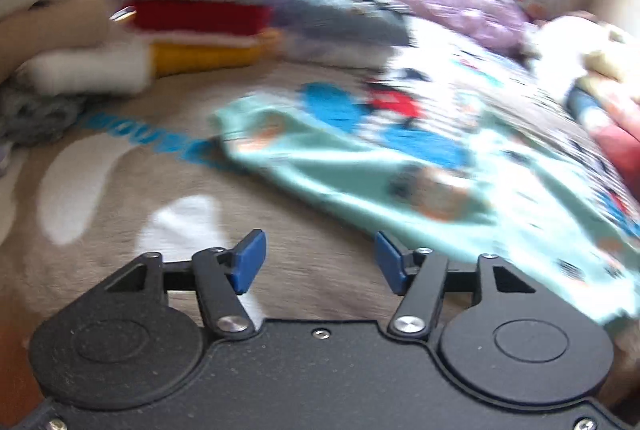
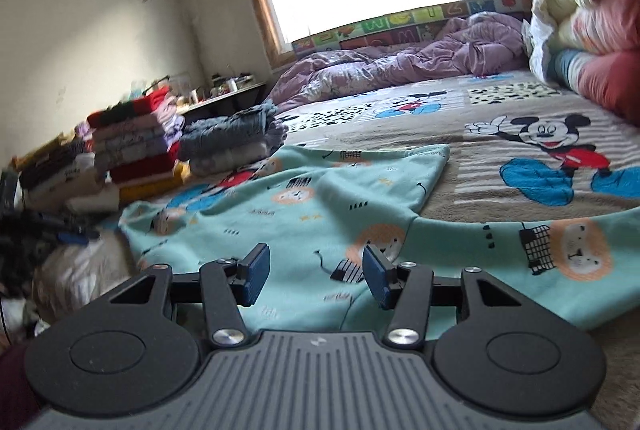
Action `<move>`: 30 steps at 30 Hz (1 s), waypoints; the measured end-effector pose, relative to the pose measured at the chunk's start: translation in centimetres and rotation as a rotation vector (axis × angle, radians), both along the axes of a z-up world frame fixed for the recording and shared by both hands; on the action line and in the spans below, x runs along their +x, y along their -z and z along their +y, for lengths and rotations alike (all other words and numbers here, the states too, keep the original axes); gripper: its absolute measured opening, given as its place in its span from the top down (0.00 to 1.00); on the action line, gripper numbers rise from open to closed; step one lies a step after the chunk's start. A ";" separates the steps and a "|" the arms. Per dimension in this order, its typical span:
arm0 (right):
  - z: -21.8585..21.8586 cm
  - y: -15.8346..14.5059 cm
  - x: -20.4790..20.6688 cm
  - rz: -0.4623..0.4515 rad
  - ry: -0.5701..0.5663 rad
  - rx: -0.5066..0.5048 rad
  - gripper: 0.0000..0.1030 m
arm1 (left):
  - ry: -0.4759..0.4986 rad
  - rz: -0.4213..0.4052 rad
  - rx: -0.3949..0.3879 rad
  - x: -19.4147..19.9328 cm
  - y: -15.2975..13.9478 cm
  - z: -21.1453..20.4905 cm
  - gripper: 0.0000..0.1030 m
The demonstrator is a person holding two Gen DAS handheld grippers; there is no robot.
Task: Fold clothes
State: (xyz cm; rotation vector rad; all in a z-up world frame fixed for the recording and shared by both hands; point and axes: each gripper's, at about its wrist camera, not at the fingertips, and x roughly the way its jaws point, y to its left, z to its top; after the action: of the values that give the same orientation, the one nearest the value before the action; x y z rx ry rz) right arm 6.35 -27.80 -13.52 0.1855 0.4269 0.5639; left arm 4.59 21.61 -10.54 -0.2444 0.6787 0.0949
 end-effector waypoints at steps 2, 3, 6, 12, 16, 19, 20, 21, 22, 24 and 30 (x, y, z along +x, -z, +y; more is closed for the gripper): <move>0.2 0.0 -1.1 -0.006 -0.002 -0.030 0.49 | 0.109 -0.017 0.026 0.1 -1.0 -2.9 0.40; 0.4 0.0 -1.5 -0.005 -0.003 -0.046 0.49 | 0.166 -0.026 0.041 0.2 -1.6 -4.4 0.40; 1.2 0.4 -2.6 0.009 0.004 -0.093 0.50 | 0.350 -0.054 0.116 0.3 -2.9 -9.6 0.36; 2.7 0.8 -2.8 0.026 0.028 -0.148 0.50 | 0.689 -0.088 0.284 0.3 -3.2 -19.8 0.35; 3.2 1.4 -2.7 0.032 0.033 -0.188 0.50 | 0.837 -0.075 0.363 0.7 -2.5 -24.3 0.35; 3.6 1.7 -2.5 0.034 0.036 -0.212 0.50 | 0.906 -0.061 0.415 1.4 -1.8 -26.4 0.35; 3.7 1.8 -2.5 0.034 0.038 -0.225 0.50 | 0.927 -0.055 0.430 1.7 -1.6 -27.0 0.35; 3.8 1.9 -2.5 0.034 0.040 -0.234 0.50 | 0.947 -0.046 0.444 1.9 -1.4 -27.5 0.35; 3.8 2.0 -2.5 0.034 0.041 -0.241 0.50 | 0.965 -0.037 0.459 2.2 -1.1 -28.0 0.35; 3.9 2.2 -2.4 0.034 0.044 -0.254 0.50 | 1.003 -0.018 0.489 2.8 -0.6 -28.9 0.35; 3.4 2.4 -2.0 0.038 0.059 -0.242 0.50 | 1.080 0.028 0.547 3.5 0.5 -30.4 0.40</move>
State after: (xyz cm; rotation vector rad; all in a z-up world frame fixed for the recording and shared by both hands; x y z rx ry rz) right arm 4.36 -24.44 -15.90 -0.0228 0.5211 0.4466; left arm 8.10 -8.79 -11.08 0.6626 0.7112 -0.7440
